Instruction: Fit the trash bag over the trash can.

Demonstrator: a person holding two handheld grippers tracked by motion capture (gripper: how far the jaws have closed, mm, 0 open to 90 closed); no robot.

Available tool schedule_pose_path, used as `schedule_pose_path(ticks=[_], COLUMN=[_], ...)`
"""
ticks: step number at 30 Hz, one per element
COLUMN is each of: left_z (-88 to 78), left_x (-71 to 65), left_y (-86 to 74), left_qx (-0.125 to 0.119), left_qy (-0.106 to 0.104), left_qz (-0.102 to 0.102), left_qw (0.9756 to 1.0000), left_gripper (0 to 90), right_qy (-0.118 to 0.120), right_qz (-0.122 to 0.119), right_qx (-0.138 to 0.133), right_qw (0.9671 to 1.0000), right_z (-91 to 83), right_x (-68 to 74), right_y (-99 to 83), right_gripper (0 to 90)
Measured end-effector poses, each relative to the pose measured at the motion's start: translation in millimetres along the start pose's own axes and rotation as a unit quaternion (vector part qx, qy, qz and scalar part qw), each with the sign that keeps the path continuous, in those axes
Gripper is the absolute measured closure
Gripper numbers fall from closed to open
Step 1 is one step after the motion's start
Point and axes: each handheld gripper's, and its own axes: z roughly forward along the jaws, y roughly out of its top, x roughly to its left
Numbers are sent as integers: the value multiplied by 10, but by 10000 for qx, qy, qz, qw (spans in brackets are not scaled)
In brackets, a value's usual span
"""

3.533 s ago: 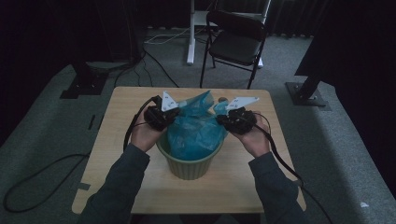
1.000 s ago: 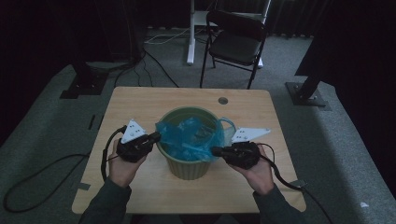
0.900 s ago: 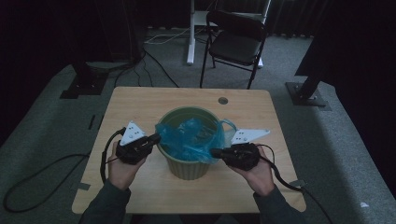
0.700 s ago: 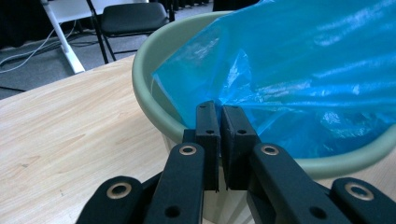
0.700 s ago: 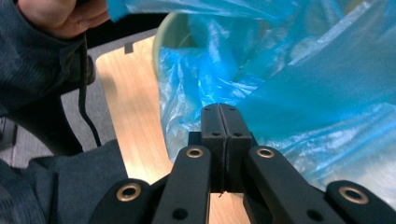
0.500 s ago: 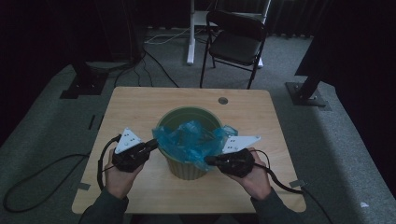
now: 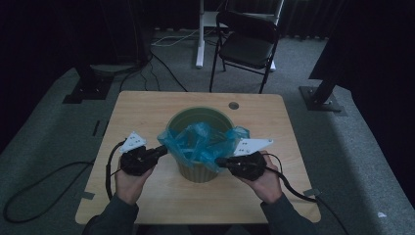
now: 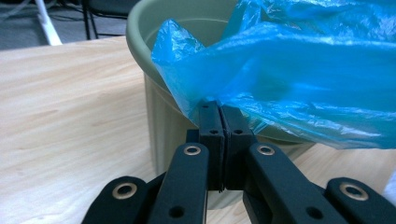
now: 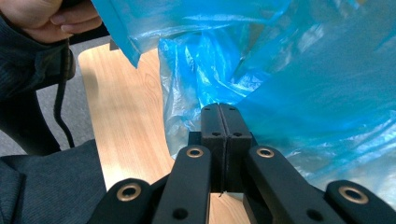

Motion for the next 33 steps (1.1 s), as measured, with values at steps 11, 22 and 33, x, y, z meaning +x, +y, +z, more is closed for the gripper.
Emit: schedule_pose_path(ticks=[11,22,33], left_z=[27,188,281], left_x=[-14,97,220], left_y=[-98,-176,-168], left_qx=[219,416,419], left_qy=[-58,-79,-253], left_qz=[81,-59,-267], left_qw=[9997,9991,9984], left_gripper=[891,891,870], right_qy=[142,-24,-152], right_qz=[-7,202,415], right_qx=[75,179,171], right_qw=[9999,9996,9989], right_z=[66,120,95], right_x=[7,-147,-282], right_y=[-86,-207,-304], right_gripper=[898,898,898])
